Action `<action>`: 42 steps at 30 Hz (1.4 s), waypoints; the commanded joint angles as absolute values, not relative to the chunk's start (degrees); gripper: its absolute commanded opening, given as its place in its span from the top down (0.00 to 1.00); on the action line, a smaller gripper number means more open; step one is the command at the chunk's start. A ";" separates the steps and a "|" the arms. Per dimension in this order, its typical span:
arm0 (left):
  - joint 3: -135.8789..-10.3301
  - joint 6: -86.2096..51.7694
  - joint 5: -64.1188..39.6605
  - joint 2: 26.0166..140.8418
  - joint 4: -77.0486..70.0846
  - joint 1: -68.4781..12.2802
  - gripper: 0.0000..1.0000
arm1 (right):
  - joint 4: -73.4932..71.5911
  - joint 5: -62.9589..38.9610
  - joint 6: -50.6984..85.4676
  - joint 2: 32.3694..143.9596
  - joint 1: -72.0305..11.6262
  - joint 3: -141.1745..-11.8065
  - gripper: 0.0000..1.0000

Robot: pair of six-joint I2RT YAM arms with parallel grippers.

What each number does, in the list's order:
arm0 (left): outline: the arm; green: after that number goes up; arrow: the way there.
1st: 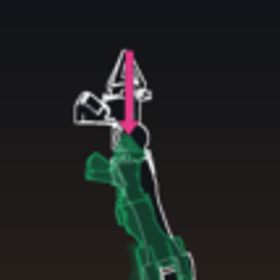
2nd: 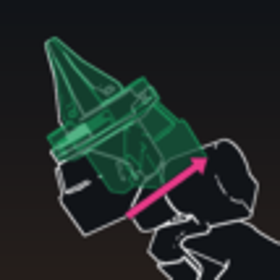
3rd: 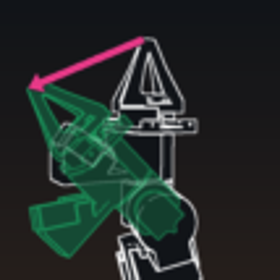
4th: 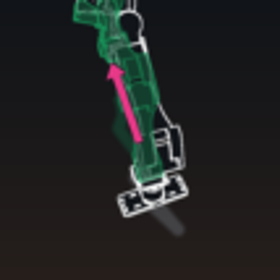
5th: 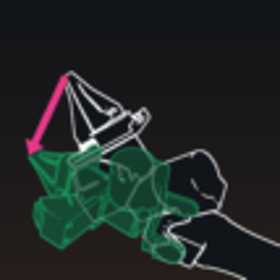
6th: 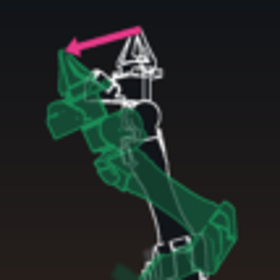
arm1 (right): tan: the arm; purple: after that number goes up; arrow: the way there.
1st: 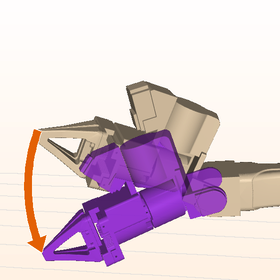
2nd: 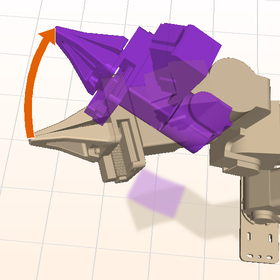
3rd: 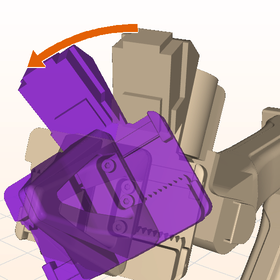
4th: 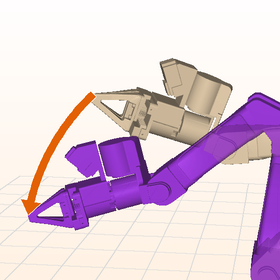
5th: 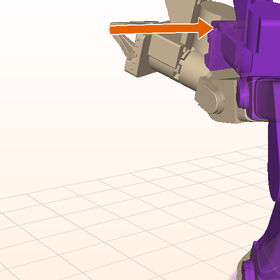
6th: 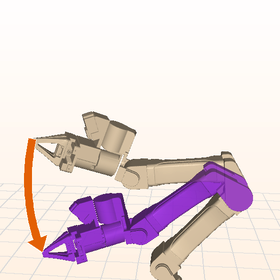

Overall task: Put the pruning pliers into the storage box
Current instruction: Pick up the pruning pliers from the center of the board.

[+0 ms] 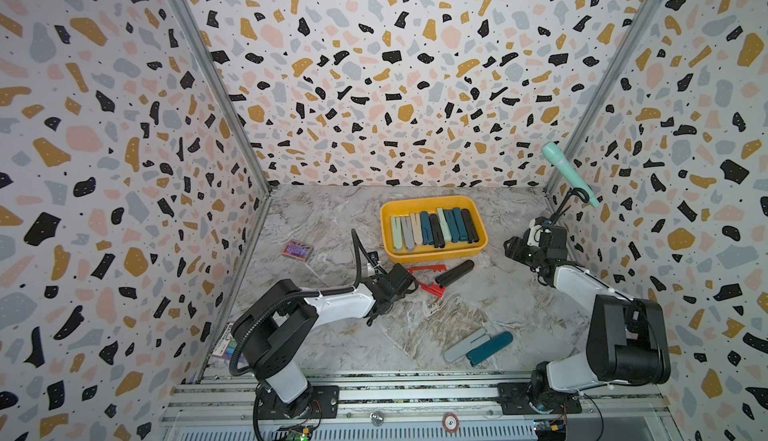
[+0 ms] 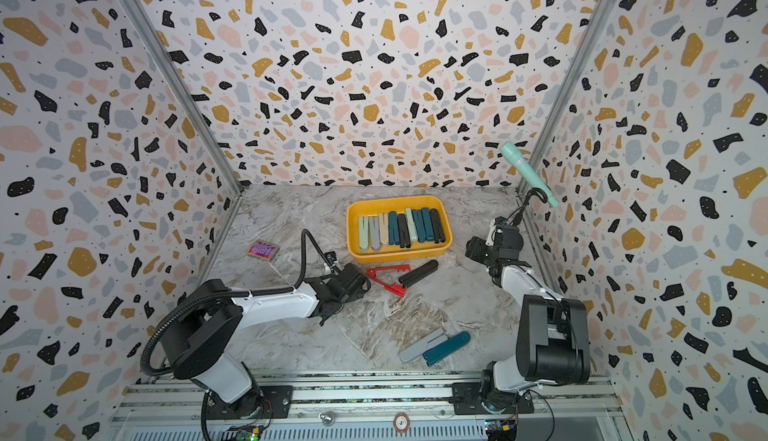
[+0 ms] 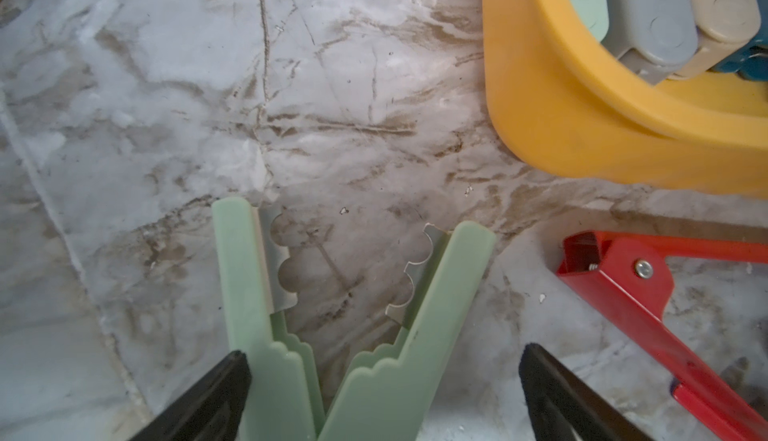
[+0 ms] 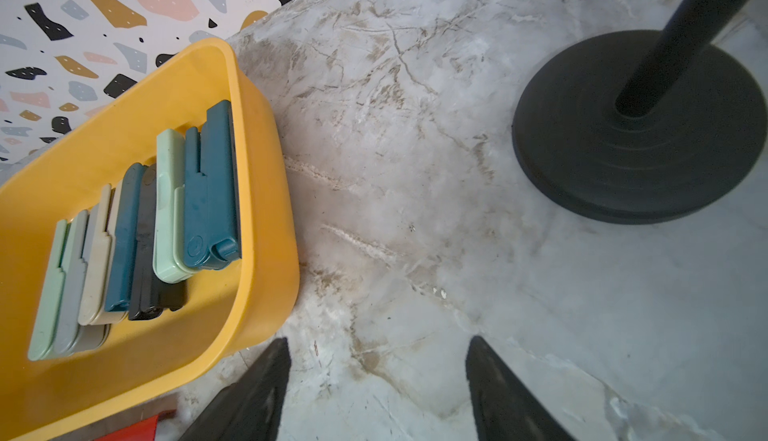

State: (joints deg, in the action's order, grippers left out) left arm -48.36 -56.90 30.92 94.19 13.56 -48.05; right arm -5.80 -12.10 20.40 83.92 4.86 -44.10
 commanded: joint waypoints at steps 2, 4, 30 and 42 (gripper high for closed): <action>-48.24 -59.85 32.09 93.43 17.24 -48.31 0.01 | -4.68 -11.61 19.57 83.96 4.99 -44.86 0.31; -49.74 -59.76 34.19 93.26 19.69 -49.11 0.01 | -4.89 -11.62 19.52 84.19 4.93 -44.78 0.31; -47.91 -57.36 32.36 97.39 15.53 -48.16 0.00 | -4.67 -11.56 19.29 83.39 5.75 -43.95 0.31; -50.03 -51.55 32.07 100.73 12.31 -45.00 0.04 | -3.63 -10.86 19.59 82.90 5.75 -44.03 0.31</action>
State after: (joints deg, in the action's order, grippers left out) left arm -48.49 -54.61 32.08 98.98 13.08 -45.08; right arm -5.34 -11.88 20.14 84.79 5.56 -44.10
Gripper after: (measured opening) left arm 0.973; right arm 0.692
